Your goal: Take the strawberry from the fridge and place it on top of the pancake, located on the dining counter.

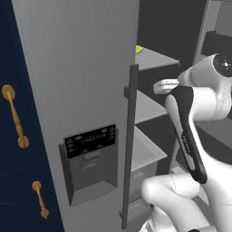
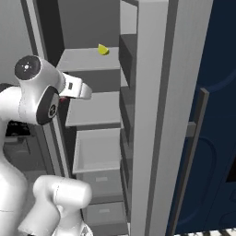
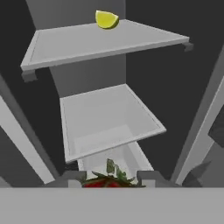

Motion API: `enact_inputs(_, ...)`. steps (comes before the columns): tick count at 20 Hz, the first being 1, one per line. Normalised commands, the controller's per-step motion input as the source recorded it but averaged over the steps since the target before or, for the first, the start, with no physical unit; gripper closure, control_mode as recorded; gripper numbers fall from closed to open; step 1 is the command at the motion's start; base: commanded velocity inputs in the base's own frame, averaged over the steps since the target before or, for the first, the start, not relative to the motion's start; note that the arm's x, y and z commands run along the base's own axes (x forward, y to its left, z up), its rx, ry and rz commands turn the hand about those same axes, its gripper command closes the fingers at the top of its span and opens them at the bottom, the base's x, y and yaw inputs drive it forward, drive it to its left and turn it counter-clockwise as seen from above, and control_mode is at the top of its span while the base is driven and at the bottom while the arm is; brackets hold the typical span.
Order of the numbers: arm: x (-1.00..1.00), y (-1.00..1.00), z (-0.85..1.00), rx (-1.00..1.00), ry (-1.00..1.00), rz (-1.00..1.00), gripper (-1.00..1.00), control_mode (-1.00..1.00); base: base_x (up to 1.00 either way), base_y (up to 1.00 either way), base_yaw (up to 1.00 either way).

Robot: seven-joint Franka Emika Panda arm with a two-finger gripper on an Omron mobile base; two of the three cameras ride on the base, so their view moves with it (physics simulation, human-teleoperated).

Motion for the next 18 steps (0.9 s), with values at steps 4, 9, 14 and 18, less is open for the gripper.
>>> enact_inputs(4,-0.69,0.00,-0.10,0.00,-0.02,0.00,1.00,1.00,-0.25,0.01,0.00)
enact_inputs(9,0.00,0.00,0.00,0.00,0.00,0.00,1.00,1.00,-1.00,0.09,-0.11)
enact_inputs(14,0.00,0.00,0.00,0.00,0.00,0.00,1.00,1.00,-1.00,0.04,-0.31)
enact_inputs(18,0.00,0.00,0.00,0.00,0.00,0.00,1.00,1.00,-1.00,0.00,-0.40)
